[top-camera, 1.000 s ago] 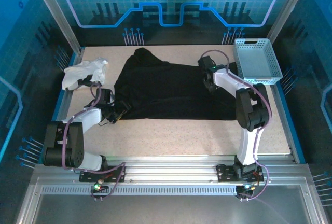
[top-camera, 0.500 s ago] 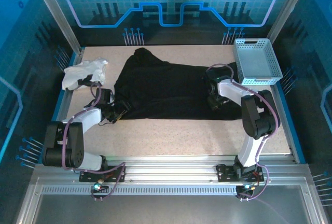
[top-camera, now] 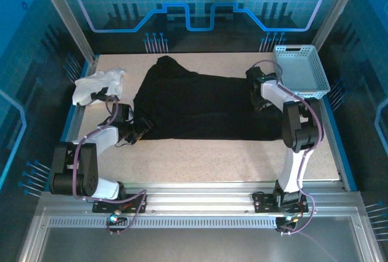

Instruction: Fold the inside-out t-shirt

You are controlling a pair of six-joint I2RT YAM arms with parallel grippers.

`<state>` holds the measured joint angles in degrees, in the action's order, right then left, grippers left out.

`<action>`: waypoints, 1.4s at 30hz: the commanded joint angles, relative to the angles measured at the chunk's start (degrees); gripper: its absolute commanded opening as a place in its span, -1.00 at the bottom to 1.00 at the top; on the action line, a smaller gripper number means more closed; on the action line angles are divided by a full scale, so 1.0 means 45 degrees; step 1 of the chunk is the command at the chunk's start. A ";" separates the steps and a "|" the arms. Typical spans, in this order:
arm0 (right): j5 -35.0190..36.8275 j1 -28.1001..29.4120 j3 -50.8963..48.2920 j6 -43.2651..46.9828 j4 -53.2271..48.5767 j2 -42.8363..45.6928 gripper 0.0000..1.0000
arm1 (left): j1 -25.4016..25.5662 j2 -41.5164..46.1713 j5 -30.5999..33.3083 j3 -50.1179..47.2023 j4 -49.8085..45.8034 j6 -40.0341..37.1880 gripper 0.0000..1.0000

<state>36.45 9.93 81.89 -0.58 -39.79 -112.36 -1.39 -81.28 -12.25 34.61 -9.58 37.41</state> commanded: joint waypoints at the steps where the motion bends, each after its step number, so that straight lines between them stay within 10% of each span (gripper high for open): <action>1: 0.0957 -0.0345 0.0885 0.0195 -0.0237 -0.0452 0.25 | -0.0121 0.0151 0.0321 -0.0178 -0.0078 -0.0228 0.26; 6: 0.0976 -0.0157 0.1044 0.0155 -0.0687 0.0202 0.24 | -0.0121 0.0267 0.0206 -0.0081 -0.0175 -0.0171 0.27; 13: -0.6540 0.3323 -0.1185 0.0163 0.1428 0.2400 0.28 | -0.0087 0.1966 0.0071 0.0548 0.0184 0.0601 0.27; 19: -0.8071 0.6097 -0.0641 0.0329 0.3330 0.1564 0.29 | 0.0198 0.0696 -0.0783 0.1365 0.0450 0.0938 0.24; 36: -0.7737 0.5835 -0.1635 -0.0399 0.3774 0.2177 0.28 | 0.1246 -0.2793 -0.0596 0.3247 0.1159 0.0900 0.11; 42: -0.7494 0.5598 -0.2022 -0.0480 0.3823 0.2619 0.28 | 0.1304 -0.3386 -0.0816 0.3774 0.1563 0.1183 -0.35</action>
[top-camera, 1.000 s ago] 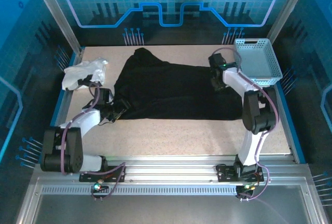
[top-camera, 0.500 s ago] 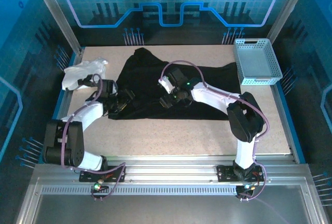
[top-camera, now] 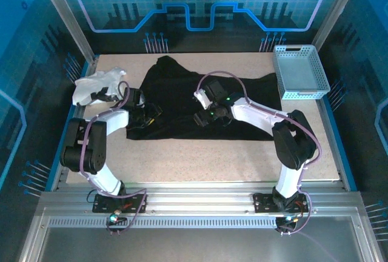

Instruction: Fold the inside-out t-shirt

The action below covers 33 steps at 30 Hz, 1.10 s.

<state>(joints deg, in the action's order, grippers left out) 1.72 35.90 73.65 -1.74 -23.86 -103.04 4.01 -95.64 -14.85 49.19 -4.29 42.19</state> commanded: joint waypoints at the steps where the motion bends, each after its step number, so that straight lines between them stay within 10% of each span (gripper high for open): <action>1: 0.0215 -0.0193 -0.0230 -0.0231 0.0282 0.0591 0.28 | 0.0115 -0.0274 -0.0265 0.0617 0.0468 0.0171 -0.46; 9: 0.0438 -0.0648 -0.0515 -0.0167 0.0019 0.1246 0.28 | 0.0475 -0.2249 -0.0468 0.3624 0.0941 0.0865 -0.95; 18: 0.0459 -0.0879 -0.1358 -0.0531 0.0096 0.2037 0.29 | 0.0598 -0.3730 -0.0451 0.6435 -0.0166 0.0094 0.10; 33: 0.1033 0.1367 0.4150 -0.1776 0.1177 -0.3559 0.45 | -0.1354 0.0292 -0.0400 0.0063 0.1013 0.0473 0.23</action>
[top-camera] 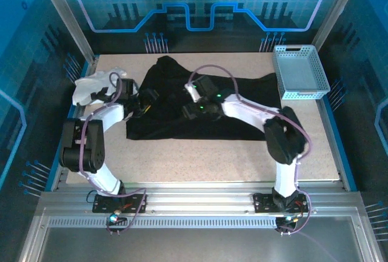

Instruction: Fold the inside-out t-shirt

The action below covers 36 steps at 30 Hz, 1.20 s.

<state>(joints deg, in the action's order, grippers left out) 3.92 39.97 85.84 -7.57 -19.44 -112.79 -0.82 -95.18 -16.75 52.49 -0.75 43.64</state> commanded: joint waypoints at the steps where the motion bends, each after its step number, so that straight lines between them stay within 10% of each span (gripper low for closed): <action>1: 0.0776 0.0557 0.2098 -0.0537 -0.0036 -0.2014 0.46 | -0.0316 0.0279 0.0012 -0.0839 0.0269 0.0142 0.23; 17: 0.4161 0.0012 1.1206 -0.2043 -0.6360 -0.8087 0.06 | -0.0364 0.0398 0.0341 -0.2555 0.0791 -0.0087 0.22; 36: 0.1850 -0.0170 0.1795 -0.1930 -0.1396 -0.1390 -0.10 | -0.0068 0.0389 0.0422 -0.0866 0.0893 -0.0038 0.24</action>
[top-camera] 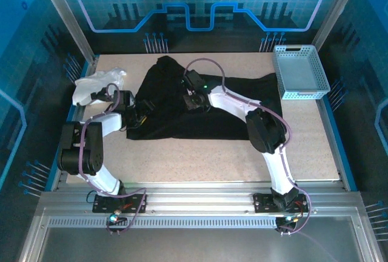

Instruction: Fold the inside-out t-shirt

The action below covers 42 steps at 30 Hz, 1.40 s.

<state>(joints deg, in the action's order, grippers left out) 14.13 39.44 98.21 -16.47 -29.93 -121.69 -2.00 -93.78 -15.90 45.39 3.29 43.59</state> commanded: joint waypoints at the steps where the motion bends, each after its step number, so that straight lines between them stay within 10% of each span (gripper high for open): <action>1: -0.0390 -0.0054 -0.1229 0.0044 0.0977 0.0727 -0.10 | 0.0256 -0.0081 0.0199 0.0959 -0.0070 -0.0057 0.24; 16: -0.0449 -0.0294 -0.2581 0.0164 0.1202 0.1659 -0.06 | 0.0620 -0.2542 0.1505 0.3180 -0.1407 -0.0932 0.11; 32: -0.0318 -0.0427 -0.3110 0.0164 0.1305 0.2093 -0.06 | 0.0630 -0.3653 0.0956 0.4480 -0.1518 -0.1149 -0.90; 42: -0.0125 -0.0515 -0.3460 0.0242 0.1203 0.2582 -0.04 | 0.0134 -0.4137 0.0877 0.6309 -0.1764 -0.0575 -1.00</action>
<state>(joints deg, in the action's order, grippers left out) 13.02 37.82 83.57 -16.05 -24.53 -112.68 -0.14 -110.32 -11.00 70.76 -3.53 40.03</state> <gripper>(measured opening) 0.475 0.053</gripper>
